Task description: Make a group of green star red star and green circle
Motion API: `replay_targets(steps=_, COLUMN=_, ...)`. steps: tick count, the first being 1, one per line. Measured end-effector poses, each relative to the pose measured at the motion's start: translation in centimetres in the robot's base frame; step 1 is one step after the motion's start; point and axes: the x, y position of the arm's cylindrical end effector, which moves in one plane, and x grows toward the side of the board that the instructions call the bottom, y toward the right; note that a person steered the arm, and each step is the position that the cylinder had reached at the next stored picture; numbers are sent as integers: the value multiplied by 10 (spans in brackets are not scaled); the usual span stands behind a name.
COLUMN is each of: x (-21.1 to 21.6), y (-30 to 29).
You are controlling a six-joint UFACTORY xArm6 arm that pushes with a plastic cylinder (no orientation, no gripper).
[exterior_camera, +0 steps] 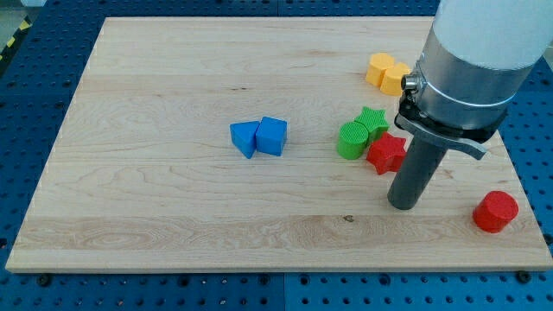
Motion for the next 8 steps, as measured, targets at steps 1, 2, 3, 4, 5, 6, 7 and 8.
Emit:
replay_targets(steps=1, x=0, y=1)
replay_targets(steps=2, x=-7, y=0)
replay_targets(steps=3, x=-14, y=-3)
replay_targets(steps=4, x=-14, y=-3)
replay_targets(steps=5, x=-16, y=-3)
replay_targets(steps=6, x=-17, y=-3)
replay_targets(steps=7, x=-30, y=-3)
replay_targets(steps=8, x=-34, y=-3)
